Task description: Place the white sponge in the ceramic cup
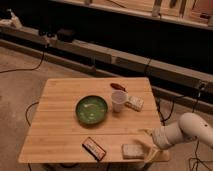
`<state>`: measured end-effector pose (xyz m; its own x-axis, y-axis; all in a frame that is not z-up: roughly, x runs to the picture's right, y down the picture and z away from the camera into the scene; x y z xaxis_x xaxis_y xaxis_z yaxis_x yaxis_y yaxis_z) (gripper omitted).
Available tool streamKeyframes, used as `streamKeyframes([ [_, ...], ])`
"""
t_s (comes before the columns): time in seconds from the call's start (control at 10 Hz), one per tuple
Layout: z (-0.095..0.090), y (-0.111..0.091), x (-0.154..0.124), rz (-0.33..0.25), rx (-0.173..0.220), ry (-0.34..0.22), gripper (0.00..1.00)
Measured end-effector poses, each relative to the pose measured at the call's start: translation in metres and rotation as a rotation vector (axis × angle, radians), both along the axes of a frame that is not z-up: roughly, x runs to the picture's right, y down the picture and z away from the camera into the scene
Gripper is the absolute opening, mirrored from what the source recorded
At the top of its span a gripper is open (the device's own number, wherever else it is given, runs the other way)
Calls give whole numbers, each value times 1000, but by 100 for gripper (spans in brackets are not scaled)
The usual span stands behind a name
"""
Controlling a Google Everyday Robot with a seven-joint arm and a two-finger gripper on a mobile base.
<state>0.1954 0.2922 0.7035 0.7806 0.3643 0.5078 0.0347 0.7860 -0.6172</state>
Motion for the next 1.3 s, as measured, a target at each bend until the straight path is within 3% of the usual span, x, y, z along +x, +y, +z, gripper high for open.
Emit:
streamKeyframes([
  [0.5,20,30,-6,-73,48,-27,80],
  [1.0,47,36,4,-81,102,61,78],
  [1.3,49,39,-2,-69,104,69,49],
])
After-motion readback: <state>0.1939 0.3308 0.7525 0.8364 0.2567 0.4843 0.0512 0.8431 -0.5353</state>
